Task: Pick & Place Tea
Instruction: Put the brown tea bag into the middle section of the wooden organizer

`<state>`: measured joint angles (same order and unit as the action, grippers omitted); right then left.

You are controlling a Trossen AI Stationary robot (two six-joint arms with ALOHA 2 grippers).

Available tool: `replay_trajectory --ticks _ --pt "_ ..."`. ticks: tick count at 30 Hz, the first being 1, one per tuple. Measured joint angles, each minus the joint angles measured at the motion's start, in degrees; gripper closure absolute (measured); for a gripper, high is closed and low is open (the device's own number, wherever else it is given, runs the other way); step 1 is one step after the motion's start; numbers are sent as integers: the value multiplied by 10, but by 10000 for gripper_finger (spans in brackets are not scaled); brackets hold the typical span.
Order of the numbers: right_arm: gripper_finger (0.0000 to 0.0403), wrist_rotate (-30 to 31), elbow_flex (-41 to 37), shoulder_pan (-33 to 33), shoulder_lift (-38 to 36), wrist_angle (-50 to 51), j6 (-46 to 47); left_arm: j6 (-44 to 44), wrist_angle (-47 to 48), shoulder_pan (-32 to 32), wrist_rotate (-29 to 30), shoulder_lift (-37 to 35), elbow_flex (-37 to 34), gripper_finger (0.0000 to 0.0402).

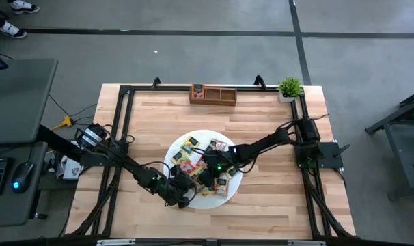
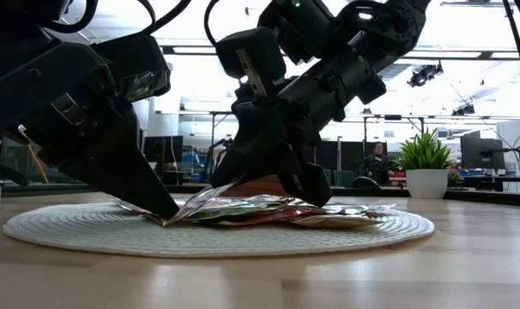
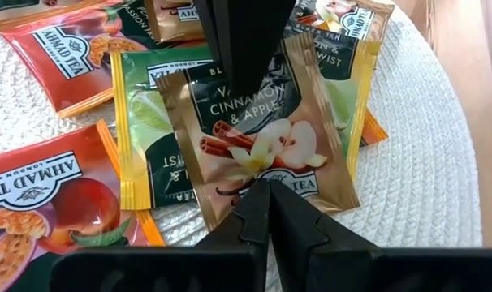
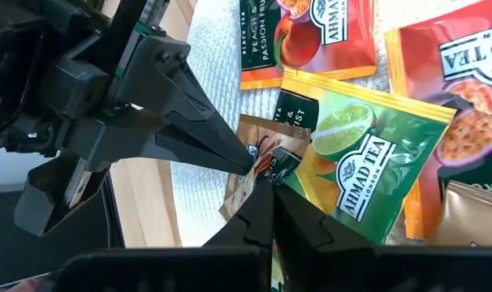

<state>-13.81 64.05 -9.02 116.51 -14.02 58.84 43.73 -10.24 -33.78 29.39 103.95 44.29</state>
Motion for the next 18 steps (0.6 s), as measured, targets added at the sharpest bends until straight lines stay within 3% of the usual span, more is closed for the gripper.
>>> replay_trajectory --ticks 13,18 --pt "402 1 0 0 0 0 -20 -36 88 0 3 -99 -1 312" --pt "403 8 -1 0 -14 -2 -30 -35 218 -9 70 -192 0 301"
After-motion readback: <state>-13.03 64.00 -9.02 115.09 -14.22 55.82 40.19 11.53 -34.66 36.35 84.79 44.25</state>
